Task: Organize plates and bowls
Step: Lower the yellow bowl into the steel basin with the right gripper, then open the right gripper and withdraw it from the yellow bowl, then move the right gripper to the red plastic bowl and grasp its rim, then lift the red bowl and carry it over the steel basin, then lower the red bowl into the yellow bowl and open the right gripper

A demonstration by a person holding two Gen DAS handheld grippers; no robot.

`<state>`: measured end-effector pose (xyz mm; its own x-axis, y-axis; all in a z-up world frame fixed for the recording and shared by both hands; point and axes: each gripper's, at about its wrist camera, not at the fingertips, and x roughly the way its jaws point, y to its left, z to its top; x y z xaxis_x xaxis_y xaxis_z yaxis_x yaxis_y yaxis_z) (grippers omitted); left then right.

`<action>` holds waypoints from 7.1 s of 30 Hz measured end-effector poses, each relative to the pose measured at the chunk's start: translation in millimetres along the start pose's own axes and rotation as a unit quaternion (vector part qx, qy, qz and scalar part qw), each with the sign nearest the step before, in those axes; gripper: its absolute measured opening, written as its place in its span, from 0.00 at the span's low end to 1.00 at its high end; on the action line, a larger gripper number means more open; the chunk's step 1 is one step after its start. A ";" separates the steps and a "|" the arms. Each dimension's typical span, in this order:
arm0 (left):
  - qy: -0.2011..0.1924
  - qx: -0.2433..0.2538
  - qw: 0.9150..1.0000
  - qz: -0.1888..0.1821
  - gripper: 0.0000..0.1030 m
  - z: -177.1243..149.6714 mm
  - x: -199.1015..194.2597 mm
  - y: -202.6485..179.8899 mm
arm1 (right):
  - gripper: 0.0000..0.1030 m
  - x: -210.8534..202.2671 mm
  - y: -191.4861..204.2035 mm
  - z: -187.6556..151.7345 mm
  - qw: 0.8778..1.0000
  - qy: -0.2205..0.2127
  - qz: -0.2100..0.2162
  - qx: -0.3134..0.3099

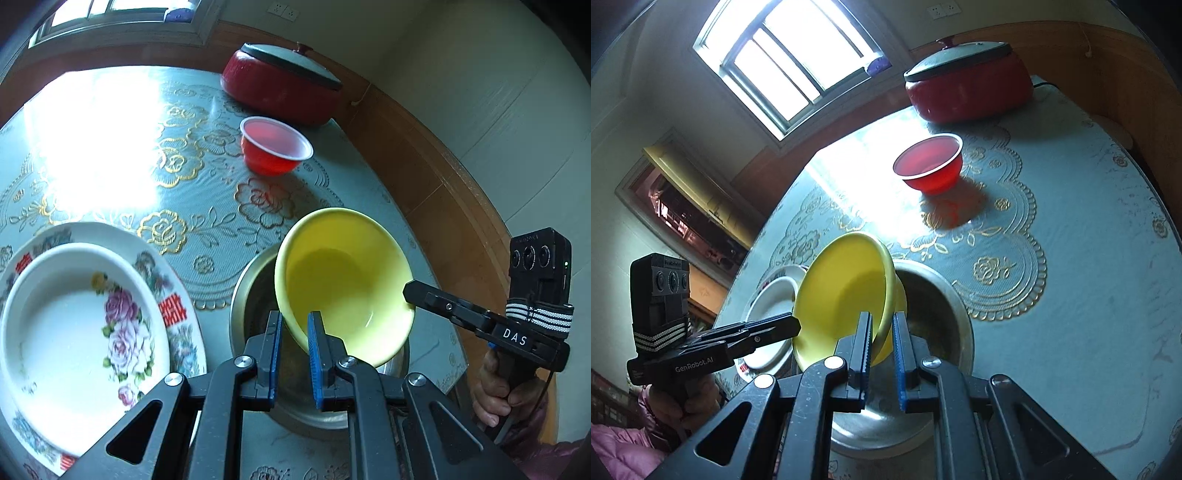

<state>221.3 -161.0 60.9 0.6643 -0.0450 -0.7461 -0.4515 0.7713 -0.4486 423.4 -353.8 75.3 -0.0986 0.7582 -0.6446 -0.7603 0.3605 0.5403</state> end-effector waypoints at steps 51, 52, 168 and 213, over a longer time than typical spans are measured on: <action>0.030 0.024 0.999 0.036 0.20 -21.4 14.8 -3.0 | 0.14 17.3 5.8 -19.6 0.992 0.071 -0.073 -0.069; 0.030 0.024 0.999 0.036 0.21 -21.5 14.2 -2.9 | 0.14 16.3 5.4 -18.6 0.993 0.068 -0.072 -0.069; 0.016 -0.029 0.998 0.053 0.11 133.1 112.8 9.2 | 0.07 79.4 -80.5 125.4 0.995 0.003 -0.018 0.094; 0.071 0.020 0.997 -0.016 0.12 -17.8 11.8 -7.4 | 0.09 -2.3 -10.4 -9.3 0.998 0.039 0.031 0.041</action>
<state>221.9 -178.6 46.6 0.5849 -0.1569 -0.7958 -0.4062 0.7926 -0.4548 425.6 -364.3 66.1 -0.1962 0.7374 -0.6464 -0.6960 0.3596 0.6215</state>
